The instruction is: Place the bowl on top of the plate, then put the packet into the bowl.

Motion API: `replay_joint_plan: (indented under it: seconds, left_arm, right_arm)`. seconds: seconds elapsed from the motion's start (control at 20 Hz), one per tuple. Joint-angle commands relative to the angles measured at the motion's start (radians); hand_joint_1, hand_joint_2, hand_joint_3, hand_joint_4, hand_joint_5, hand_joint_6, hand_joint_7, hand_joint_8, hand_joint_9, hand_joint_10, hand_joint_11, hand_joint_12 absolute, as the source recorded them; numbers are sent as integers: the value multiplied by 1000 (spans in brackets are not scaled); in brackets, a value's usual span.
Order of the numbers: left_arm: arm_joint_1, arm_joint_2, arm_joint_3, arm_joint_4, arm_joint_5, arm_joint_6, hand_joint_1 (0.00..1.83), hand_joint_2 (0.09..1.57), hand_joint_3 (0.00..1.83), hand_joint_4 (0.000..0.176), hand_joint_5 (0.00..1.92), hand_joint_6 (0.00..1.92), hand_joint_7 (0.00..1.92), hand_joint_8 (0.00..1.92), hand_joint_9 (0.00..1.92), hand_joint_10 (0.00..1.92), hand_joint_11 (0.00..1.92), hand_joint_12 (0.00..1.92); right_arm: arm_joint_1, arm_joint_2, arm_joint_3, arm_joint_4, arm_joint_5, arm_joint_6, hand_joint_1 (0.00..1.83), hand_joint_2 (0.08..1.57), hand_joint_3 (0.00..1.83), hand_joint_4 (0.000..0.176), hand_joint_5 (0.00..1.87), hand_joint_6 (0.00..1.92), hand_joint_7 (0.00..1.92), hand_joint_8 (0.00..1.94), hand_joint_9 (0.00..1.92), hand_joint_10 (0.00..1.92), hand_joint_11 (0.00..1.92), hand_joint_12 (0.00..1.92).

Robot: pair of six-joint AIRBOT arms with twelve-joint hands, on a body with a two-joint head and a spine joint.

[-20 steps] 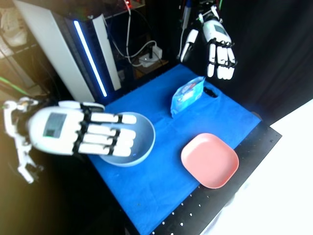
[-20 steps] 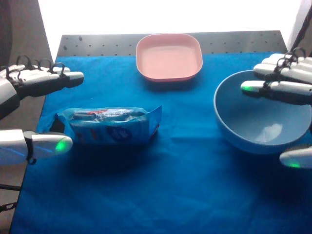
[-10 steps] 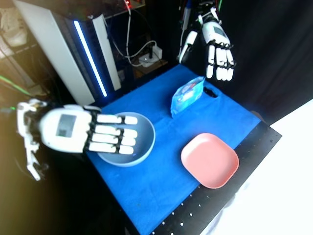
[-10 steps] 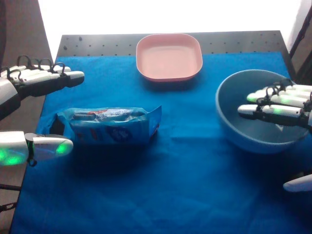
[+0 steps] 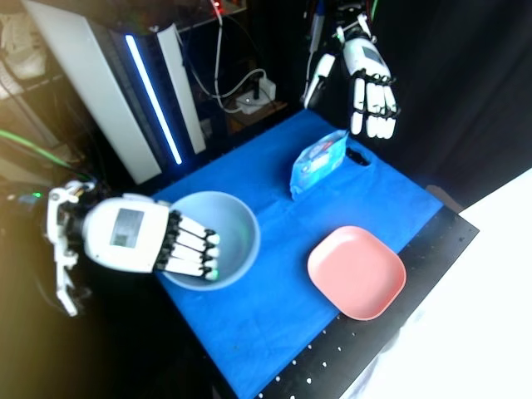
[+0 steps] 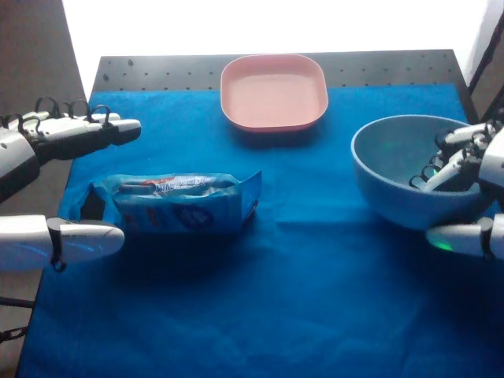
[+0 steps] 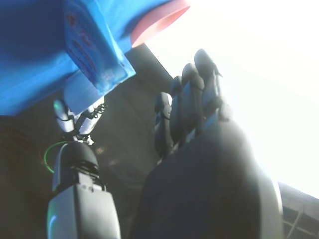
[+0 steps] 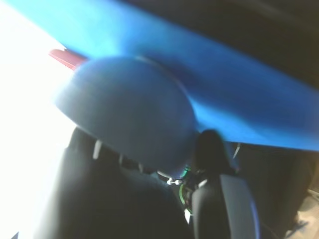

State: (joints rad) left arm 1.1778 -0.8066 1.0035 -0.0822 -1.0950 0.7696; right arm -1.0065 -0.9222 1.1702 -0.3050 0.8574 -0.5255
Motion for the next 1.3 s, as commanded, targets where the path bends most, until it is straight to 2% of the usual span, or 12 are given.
replay_joint_plan:
  seconds: [0.0,0.1,0.15,0.2,0.3,0.6,0.7,0.75,0.8,0.9,1.0,1.25]
  left_arm:
    - [-8,-1,5,-19,-119,-5,521,1023,2,50,266,4,230,2,228,6,0,557]
    - [-8,-1,5,-19,-122,-6,497,1026,1,50,278,4,243,4,243,7,0,577]
    - [-8,-2,5,-19,-122,-7,496,1030,3,53,270,0,246,5,244,7,0,577]
    - [-8,-2,5,-19,-123,-7,497,1031,2,54,269,0,256,9,249,8,0,578]
    - [-8,-3,5,-19,-123,-9,501,1031,2,51,281,5,261,8,253,8,0,576]
    - [-8,-4,6,-19,-130,-14,497,1051,1,41,277,2,244,0,246,1,0,526]
    - [-8,-6,7,-19,-131,-14,519,1044,0,46,286,2,245,0,246,1,0,512]
    - [-8,-6,7,-19,-131,-15,525,1040,0,45,289,1,243,0,244,0,0,496]
    - [-8,-6,7,-19,-131,-15,528,1040,0,41,291,1,248,1,251,2,0,520]
    - [-8,-7,7,-19,-131,-16,518,1040,0,45,284,0,257,4,258,4,0,519]
    - [-8,-8,9,-19,-132,-17,518,1039,0,57,271,0,264,5,267,7,0,518]
    - [-8,-12,12,-19,-133,-18,489,1046,4,55,284,1,299,12,320,18,0,532]
  right_arm:
    - [10,-5,3,6,57,5,231,1412,0,0,1321,77,1284,17,1161,64,612,1074]
    - [33,-10,7,0,57,5,264,1371,0,0,1403,411,1521,51,1379,160,799,1087]
    - [42,-11,9,-3,57,5,251,1372,0,0,1276,946,1596,196,1363,498,824,1182]
    - [55,-15,12,-8,57,5,232,1355,0,0,1216,1518,1488,1253,1353,1453,1015,1739]
    - [78,-21,19,-21,57,5,212,1385,6,0,1255,1905,1548,1913,1580,1902,1470,1914]
    - [154,-30,34,-60,57,5,409,1461,5,0,960,1921,1412,1941,1498,1921,1404,1921]
    - [164,-36,39,-66,57,5,439,1505,1,156,933,1921,1449,1941,1526,1921,1477,1921]
    - [169,-41,44,-66,57,5,336,1519,5,172,905,1921,1464,1941,1556,1921,1531,1921]
    - [175,-46,49,-67,57,5,283,1532,6,175,892,1921,1465,1941,1566,1921,1556,1921]
    - [201,-57,61,-69,57,4,618,1492,6,104,477,1921,1428,1941,1553,1921,1535,1921]
    - [229,-75,81,-70,57,4,544,1498,0,136,782,1921,1412,1941,1538,1921,1561,1921]
    - [334,-170,171,-70,23,3,486,1526,1,129,1168,1921,1492,1941,1617,1921,1634,1921]
